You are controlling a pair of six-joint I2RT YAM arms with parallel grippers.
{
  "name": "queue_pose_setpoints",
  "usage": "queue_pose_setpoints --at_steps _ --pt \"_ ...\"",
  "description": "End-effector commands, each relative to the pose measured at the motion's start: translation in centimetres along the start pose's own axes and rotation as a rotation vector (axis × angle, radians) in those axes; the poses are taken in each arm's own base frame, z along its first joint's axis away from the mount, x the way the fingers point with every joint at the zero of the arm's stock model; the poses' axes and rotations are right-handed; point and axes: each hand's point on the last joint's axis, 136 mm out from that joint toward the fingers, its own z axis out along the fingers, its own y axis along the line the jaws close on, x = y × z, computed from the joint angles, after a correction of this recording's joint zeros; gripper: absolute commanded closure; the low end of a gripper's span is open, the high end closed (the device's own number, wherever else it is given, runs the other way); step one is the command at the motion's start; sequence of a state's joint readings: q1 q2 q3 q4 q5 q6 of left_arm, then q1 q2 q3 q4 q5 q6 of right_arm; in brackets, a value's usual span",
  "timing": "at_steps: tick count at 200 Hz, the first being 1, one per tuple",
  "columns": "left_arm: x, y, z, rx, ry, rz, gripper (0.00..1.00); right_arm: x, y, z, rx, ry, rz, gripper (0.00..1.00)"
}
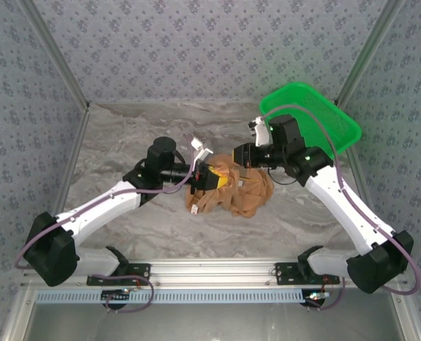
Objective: Fold the inside-out t-shirt
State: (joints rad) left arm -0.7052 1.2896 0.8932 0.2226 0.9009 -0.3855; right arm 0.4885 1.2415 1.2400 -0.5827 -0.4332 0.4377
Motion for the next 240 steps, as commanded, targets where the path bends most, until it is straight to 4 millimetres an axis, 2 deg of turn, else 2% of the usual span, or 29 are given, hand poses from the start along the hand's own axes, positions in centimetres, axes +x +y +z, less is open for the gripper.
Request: queue_pose_setpoints --at_steps 1,24,29,58,99,127,145,183,216,240 --pt "-2.1 -1.2 -1.4 0.015 -0.089 0.033 1.0 0.7 -1.0 -2.0 0.092 0.012 -0.064 0.73" --pt "-2.4 0.1 -2.2 -0.049 -0.135 0.024 1.0 1.6 0.4 -3.7 0.02 -0.03 -0.12 0.66" --pt "-2.5 0.2 -2.3 -0.05 -0.14 0.021 1.0 2.9 0.1 -3.1 -0.003 -0.006 -0.115 0.65" --pt "-2.5 0.6 -2.5 -0.059 -0.147 0.014 1.0 4.4 2.7 -1.2 -0.208 0.009 -0.082 0.64" --pt "-2.3 0.6 -2.6 -0.07 -0.14 0.016 1.0 4.8 3.7 1.5 -0.305 0.037 -0.029 0.6" --pt "-2.3 0.6 -2.7 -0.076 -0.143 0.021 1.0 5.4 3.5 2.7 -0.329 0.064 0.016 0.56" --pt "-2.2 0.7 -2.7 -0.079 -0.14 0.021 1.0 5.5 3.3 3.0 -0.344 0.057 0.039 0.62" --pt "-2.3 1.0 -3.2 -0.115 -0.158 0.026 1.0 4.8 3.5 2.6 -0.382 0.007 0.03 1.0" --pt "-2.5 1.7 -4.3 -0.173 -0.204 0.016 1.0 2.9 2.4 0.2 -0.371 -0.139 0.034 1.0" --pt "-2.5 2.3 -5.2 -0.206 -0.233 0.007 1.0 1.8 2.7 -1.3 -0.412 -0.245 0.022 1.0"
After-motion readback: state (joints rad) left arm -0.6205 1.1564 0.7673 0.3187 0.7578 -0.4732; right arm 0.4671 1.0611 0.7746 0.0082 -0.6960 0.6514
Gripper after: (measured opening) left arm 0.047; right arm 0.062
